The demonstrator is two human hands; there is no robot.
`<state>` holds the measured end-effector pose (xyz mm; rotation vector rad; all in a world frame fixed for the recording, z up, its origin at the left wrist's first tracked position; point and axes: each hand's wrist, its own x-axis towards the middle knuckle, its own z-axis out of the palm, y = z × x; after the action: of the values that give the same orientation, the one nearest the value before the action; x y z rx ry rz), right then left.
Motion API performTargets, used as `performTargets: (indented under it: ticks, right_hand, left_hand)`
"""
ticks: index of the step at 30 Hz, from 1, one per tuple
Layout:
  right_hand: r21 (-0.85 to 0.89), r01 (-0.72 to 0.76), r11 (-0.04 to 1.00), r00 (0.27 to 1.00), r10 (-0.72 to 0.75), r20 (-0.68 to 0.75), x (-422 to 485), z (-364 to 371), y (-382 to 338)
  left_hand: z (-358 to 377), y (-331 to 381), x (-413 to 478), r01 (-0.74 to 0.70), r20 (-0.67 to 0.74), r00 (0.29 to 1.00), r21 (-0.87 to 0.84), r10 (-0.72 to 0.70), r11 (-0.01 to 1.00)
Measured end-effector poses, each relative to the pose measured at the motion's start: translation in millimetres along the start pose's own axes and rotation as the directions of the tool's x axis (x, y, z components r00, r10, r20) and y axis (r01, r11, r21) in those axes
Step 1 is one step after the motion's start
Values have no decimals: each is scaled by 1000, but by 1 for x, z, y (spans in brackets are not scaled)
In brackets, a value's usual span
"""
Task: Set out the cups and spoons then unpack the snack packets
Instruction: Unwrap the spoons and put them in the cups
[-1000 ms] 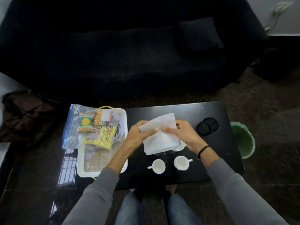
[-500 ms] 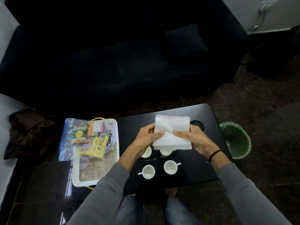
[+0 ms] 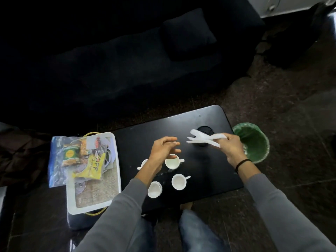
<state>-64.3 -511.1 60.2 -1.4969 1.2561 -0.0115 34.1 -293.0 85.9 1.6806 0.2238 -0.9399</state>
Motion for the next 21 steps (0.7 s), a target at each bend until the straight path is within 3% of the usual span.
performTargets:
  ticks: [5, 10, 21]
  right_hand:
    - [-293, 163, 942, 968, -209, -136, 19, -5, -8]
    - [-464, 260, 847, 942, -328, -71, 33, 4, -12]
    - [-534, 270, 801, 932, -356, -62, 54, 24, -15]
  left_hand:
    - [1, -2, 10, 12, -13, 1000, 34, -11, 999]
    - [1, -7, 15, 29, -31, 999, 36, -28, 999]
    - [-6, -20, 20, 71, -63, 996, 0, -71, 997]
